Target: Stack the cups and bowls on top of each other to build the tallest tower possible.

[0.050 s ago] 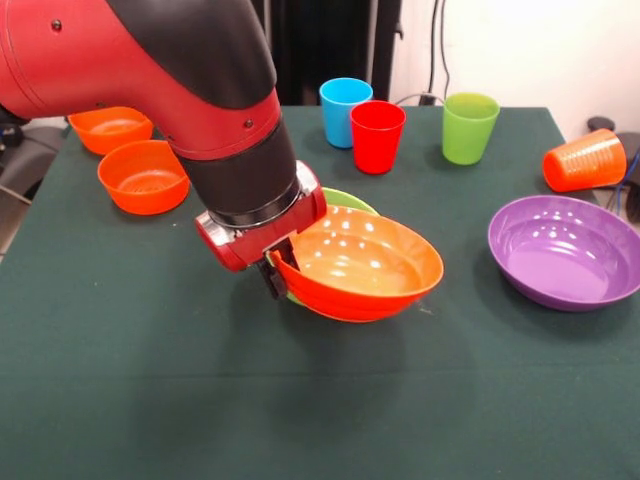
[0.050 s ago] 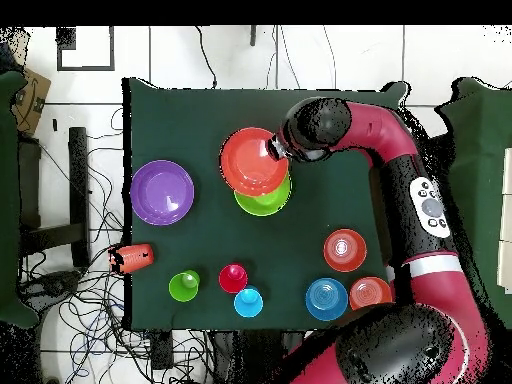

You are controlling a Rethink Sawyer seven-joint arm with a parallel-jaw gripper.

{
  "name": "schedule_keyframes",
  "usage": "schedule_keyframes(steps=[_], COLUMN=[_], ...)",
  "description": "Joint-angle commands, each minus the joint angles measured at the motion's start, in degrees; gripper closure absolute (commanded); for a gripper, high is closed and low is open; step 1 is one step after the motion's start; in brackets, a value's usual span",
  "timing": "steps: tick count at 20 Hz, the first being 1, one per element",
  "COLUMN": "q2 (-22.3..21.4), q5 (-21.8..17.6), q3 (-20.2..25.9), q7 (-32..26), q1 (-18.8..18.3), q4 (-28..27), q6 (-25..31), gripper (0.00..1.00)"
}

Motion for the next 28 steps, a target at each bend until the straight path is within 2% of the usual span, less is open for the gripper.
schedule_keyframes(steps=[1,20,26,28], q2=[0.0,-4.3,-4.2,-4.0], q5=[-4.2,-1.3,-1.9,-2.5], q3=[-3.0,-0.8,-0.5,-0.3], q7=[-12.5,-13.2,-13.4,-14.1], q1=[1.6,-0.7,-1.0,-1.4], q4=[-2.8,0.3,0.7,1.4], q6=[6.4,11.2,10.5,8.8], gripper=[1.0,1.0,1.0,1.0])
